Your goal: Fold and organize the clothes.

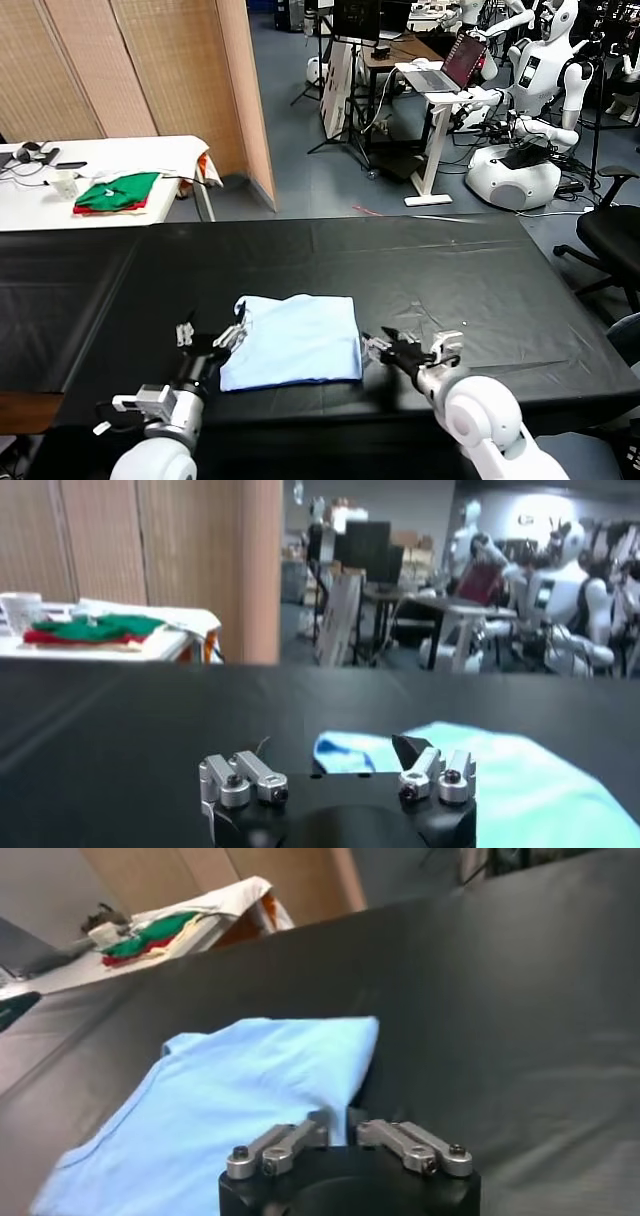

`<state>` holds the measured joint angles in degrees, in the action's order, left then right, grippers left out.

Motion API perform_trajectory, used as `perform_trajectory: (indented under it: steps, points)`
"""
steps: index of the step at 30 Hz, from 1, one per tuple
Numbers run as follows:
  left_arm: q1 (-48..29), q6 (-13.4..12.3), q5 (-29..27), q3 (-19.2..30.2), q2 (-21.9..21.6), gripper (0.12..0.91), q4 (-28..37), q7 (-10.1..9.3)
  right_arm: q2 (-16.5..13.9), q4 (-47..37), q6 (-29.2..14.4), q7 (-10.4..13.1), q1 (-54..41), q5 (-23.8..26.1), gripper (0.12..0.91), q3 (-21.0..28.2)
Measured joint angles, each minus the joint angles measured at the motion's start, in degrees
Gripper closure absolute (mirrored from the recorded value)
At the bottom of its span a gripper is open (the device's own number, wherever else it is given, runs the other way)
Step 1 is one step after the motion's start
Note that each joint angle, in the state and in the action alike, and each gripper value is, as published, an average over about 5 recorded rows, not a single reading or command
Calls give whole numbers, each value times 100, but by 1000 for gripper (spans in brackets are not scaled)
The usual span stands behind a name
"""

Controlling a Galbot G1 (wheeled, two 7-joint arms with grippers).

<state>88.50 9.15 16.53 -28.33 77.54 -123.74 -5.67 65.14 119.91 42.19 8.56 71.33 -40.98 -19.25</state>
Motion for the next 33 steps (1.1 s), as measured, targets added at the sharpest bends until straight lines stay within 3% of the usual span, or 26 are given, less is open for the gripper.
perform_trajectory:
  steps: [3,7,13,17,22,26,33]
  points:
    - [123,108,261,-26,-97,123,-76,-185,-111,224,0,-139,215,281,147,-223]
    - [433,195,355,-98,-280,123,-269,-290,-170,491,-378,-255,647,796,121,-506]
    - [1112,160,387,-220,-557,123,-574,-296,-91,559,-2165,-202,1607,1664,118,-761]
    - [1439,244,395,-243,-656,123,-701,-305,-23,544,-3251,43,2180,2262,118,-852]
    - [1728,255,381,-298,-701,123,-725,-292,74,579,-4189,372,2846,2807,118,-876]
    - [1962,250,341,-370,-717,123,-761,-273,168,742,-4494,626,3448,3031,118,-854]
    - [2282,328,284,-436,-695,123,-874,-291,220,1216,-4327,931,4323,2953,118,-898]
